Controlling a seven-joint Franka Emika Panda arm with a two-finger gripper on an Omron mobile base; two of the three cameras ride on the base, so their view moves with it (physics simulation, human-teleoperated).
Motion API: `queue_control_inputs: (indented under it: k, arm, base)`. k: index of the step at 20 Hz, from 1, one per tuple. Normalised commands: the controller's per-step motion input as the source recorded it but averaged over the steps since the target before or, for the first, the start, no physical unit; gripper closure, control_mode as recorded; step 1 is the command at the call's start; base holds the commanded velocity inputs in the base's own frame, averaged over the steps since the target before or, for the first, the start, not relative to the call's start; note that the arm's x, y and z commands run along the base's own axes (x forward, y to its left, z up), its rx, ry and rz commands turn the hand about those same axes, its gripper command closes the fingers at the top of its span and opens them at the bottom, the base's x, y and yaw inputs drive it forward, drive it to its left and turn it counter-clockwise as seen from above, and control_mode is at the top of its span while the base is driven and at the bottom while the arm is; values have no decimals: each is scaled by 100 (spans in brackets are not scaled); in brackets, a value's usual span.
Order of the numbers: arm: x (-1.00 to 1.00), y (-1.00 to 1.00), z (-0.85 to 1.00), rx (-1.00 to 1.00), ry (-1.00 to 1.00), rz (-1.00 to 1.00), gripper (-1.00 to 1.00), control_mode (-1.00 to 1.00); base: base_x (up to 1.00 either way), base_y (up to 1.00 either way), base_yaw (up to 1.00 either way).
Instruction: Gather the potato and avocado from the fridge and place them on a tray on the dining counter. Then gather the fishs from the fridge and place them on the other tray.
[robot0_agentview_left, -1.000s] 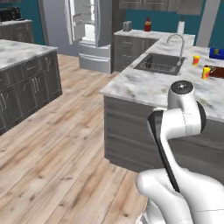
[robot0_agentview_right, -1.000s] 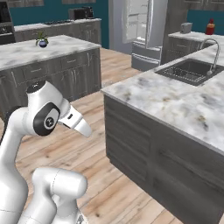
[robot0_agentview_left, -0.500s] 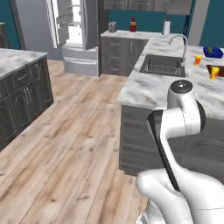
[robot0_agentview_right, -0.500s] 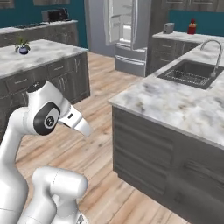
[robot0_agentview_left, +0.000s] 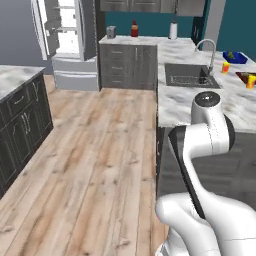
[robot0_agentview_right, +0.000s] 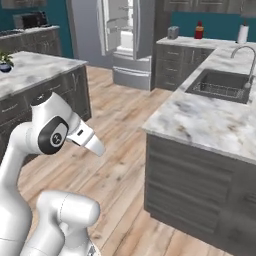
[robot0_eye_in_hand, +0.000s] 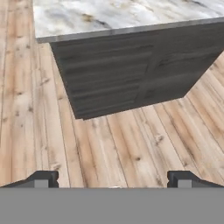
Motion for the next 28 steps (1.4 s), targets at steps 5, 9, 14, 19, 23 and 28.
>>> queue_control_inputs:
  k: [5, 9, 14, 19, 23, 28]
  arm:
    - [0, 0, 0, 0, 0, 0, -100, 100]
    - [0, 0, 0, 0, 0, 0, -100, 100]
    - [0, 0, 0, 0, 0, 0, -100, 100]
    - [0, 0, 0, 0, 0, 0, -100, 100]
    - [0, 0, 0, 0, 0, 0, -100, 100]
    - [0, 0, 0, 0, 0, 0, -100, 100]
  base:
    - [84, 100, -36]
    - [88, 100, -37]
    - [89, 100, -36]
    - [100, 100, -26]
    - [100, 100, -8]
    - [100, 66, 0]
